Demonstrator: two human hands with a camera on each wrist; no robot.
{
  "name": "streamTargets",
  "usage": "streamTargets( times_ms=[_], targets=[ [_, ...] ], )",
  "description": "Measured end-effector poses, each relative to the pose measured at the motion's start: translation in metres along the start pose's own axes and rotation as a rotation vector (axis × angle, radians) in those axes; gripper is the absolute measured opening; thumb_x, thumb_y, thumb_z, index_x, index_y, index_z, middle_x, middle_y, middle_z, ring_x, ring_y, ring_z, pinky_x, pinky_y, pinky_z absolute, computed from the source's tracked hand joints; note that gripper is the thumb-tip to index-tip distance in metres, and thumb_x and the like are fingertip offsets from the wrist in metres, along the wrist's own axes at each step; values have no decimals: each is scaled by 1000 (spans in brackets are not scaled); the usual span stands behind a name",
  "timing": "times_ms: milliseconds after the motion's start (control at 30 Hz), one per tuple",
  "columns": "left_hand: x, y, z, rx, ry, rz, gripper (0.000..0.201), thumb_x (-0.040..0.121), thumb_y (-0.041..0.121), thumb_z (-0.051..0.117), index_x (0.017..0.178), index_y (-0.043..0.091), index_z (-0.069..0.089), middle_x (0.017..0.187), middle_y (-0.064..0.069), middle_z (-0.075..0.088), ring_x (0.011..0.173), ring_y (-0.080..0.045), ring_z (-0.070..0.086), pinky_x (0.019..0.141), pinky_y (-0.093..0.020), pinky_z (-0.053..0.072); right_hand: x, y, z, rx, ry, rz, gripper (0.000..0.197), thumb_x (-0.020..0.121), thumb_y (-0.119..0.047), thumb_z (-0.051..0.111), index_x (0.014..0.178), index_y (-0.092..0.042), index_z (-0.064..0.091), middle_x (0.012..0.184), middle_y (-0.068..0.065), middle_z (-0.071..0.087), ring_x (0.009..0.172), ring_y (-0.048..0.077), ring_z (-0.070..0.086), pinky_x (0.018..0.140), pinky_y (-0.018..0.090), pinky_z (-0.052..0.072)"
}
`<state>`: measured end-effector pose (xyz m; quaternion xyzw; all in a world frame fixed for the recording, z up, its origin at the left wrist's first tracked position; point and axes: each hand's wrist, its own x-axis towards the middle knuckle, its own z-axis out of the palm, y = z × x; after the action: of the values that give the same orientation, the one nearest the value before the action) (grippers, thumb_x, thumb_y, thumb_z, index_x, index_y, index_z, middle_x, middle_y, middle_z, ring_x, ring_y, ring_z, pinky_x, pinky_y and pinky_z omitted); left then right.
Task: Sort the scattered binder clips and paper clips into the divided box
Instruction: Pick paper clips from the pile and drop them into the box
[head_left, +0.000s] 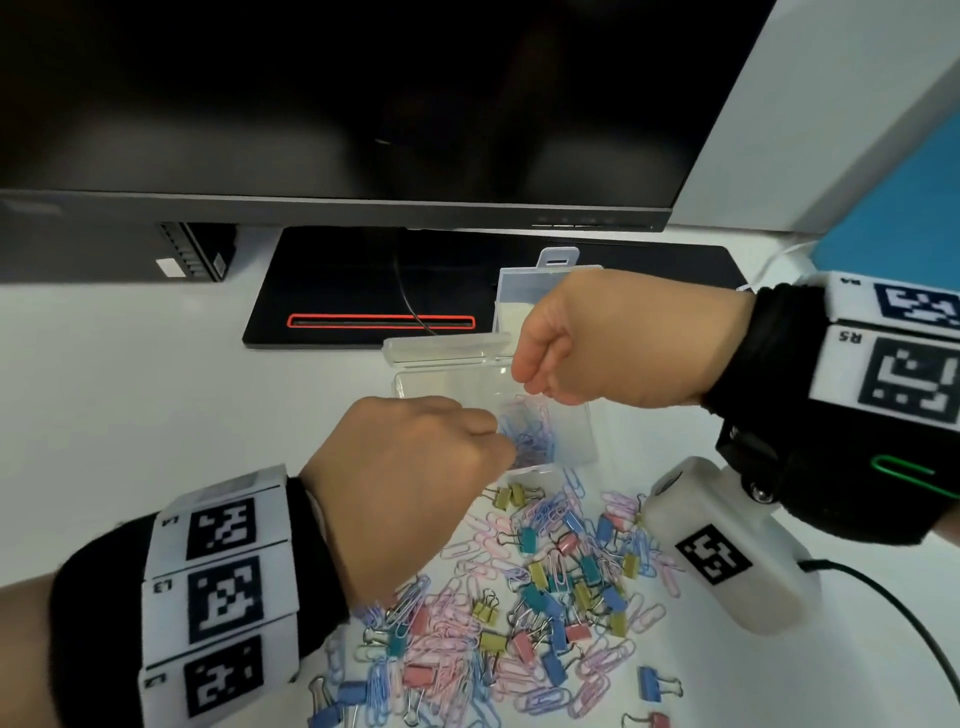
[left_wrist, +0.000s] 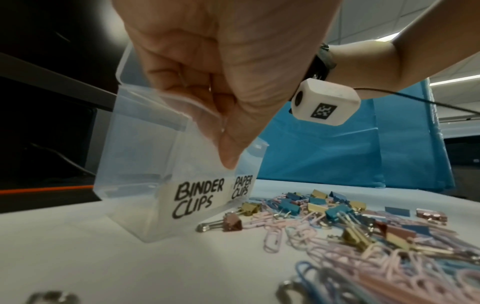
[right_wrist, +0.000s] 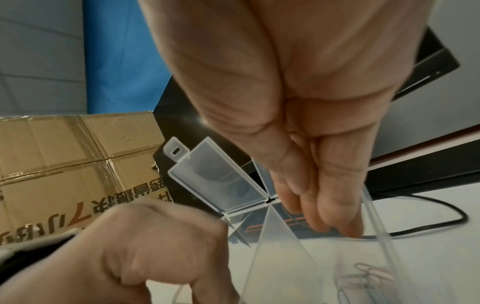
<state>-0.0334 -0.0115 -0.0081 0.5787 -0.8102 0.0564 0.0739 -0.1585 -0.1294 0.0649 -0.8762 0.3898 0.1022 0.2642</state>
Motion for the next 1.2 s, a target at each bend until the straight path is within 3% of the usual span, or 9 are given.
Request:
streamTargets(
  times_ms=[100, 167, 333, 600, 700, 800, 967, 1100, 1200],
  targets=[
    [-1, -3, -3, 2, -71, -20, 39, 42, 8, 87, 55, 23, 53, 51, 9, 50, 45, -19, 53, 33, -20, 36, -9, 2, -2, 131, -19, 12, 31, 89, 4, 48, 102, -10, 72, 100, 5, 72, 97, 22, 70, 87, 35, 57],
    [1, -4, -5, 0, -88, -40, 40, 44, 8, 86, 57, 25, 52, 54, 10, 51, 48, -18, 55, 35, -21, 37, -16, 5, -2, 116, -12, -7, 30, 87, 4, 50, 101, -12, 72, 94, 0, 71, 97, 21, 69, 87, 32, 57],
    [12, -8, -11, 36, -157, -182, 8, 92, 25, 51, 85, 29, 50, 94, 10, 55, 96, -17, 57, 67, -27, 36, -32, 20, -4, 35, 153, -94, 21, 87, -6, 60, 98, -16, 74, 96, -4, 73, 91, 14, 68, 76, 13, 50],
    [29, -18, -20, -43, -224, -281, 12, 81, 26, 66, 93, 25, 67, 91, 7, 65, 88, -21, 61, 78, -34, 52, -57, 55, 14, -65, 137, 39, 26, 85, -4, 58, 72, -26, 61, 77, -7, 68, 65, 4, 66, 59, 16, 48],
    [21, -17, -24, -121, -88, -296, 22, 81, 31, 69, 101, 23, 65, 88, 12, 57, 85, -15, 60, 80, -34, 53, -63, 65, 30, -103, 112, 69, 22, 86, -4, 55, 79, -22, 64, 77, -9, 64, 70, 9, 64, 66, 19, 51],
    [11, -5, -32, -225, 96, -281, 9, 84, 20, 65, 91, 18, 69, 79, 10, 60, 74, -13, 59, 74, -28, 51, -62, 73, 45, -141, 102, 64, 21, 87, -5, 55, 93, -21, 69, 91, -6, 66, 90, 15, 64, 84, 25, 52],
    [11, 27, -11, -315, -297, -250, 25, 93, 15, 51, 109, 18, 70, 97, 5, 70, 94, -14, 65, 85, -23, 49, -55, 81, 69, -236, 4, 29, 37, 89, -9, 57, 124, -19, 59, 123, 0, 60, 109, 17, 56, 93, 24, 42],
    [24, 30, 8, -238, -343, -274, 26, 91, 12, 50, 113, 14, 65, 111, -6, 67, 100, -24, 62, 89, -38, 51, -57, 86, 78, -268, 35, 36, 27, 90, -15, 55, 116, -16, 60, 117, 4, 61, 104, 20, 56, 85, 25, 42],
    [30, 32, 12, -267, -324, -289, 26, 90, 17, 53, 115, 15, 63, 114, -5, 65, 102, -23, 61, 89, -34, 51, -63, 90, 81, -292, 55, 57, 21, 88, -14, 56, 108, -13, 62, 110, 4, 62, 97, 20, 56, 76, 22, 40]
  ],
)
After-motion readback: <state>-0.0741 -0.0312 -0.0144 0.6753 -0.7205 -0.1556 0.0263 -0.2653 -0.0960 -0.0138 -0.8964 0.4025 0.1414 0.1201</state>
